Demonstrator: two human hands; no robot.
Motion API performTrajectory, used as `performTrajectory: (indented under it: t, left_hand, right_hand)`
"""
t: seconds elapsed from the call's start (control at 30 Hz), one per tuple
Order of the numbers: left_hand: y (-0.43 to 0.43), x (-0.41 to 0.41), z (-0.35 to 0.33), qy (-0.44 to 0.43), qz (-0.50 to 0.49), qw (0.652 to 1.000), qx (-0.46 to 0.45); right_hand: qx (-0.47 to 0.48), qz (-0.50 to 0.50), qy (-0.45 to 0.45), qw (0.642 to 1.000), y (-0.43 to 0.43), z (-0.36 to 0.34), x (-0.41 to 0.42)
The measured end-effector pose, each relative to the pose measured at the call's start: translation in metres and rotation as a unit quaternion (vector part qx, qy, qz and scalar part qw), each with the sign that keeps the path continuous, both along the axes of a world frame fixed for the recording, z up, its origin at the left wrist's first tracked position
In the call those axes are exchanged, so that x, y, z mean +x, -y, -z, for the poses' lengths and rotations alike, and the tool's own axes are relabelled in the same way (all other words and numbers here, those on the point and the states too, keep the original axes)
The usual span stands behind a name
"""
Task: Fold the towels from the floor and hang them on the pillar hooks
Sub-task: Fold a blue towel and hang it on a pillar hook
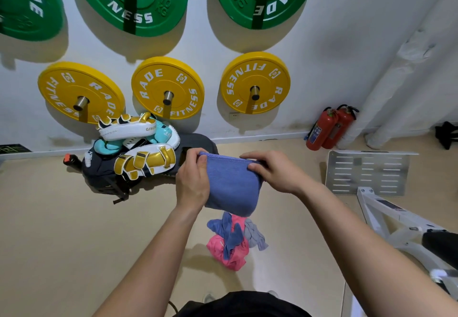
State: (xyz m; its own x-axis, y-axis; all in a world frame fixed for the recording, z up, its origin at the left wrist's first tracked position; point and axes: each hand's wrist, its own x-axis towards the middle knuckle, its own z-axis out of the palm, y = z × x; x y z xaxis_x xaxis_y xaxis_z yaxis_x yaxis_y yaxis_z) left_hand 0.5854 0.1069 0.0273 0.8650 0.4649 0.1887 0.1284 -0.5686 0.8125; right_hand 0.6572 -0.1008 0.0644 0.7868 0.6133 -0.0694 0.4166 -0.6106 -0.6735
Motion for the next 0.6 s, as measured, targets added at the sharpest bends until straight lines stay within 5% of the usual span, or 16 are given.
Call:
performTrajectory:
  t: [0.17, 0.37, 0.47, 0.6]
  left_hand:
    - [0.014, 0.008, -0.008, 0.074, 0.102, 0.991, -0.037]
    - [0.011, 0.011, -0.017, 0.082, 0.119, 0.983, -0.112]
    - [0.000, 0.007, -0.012, 0.031, 0.112, 0.965, -0.237]
    - [-0.007, 0.003, 0.003, -0.084, 0.116, 0.968, -0.208]
  right_hand:
    - [-0.015, 0.003, -0.072, 0.997, -0.005, -0.024, 0.014]
    - [-0.038, -0.078, -0.006, 0.996, -0.043, -0.036, 0.019]
    - [0.002, -0.089, -0.006, 0.996, -0.049, -0.044, 0.018]
    - [0.009, -0.104, 0.030, 0.994, -0.057, -0.060, 0.024]
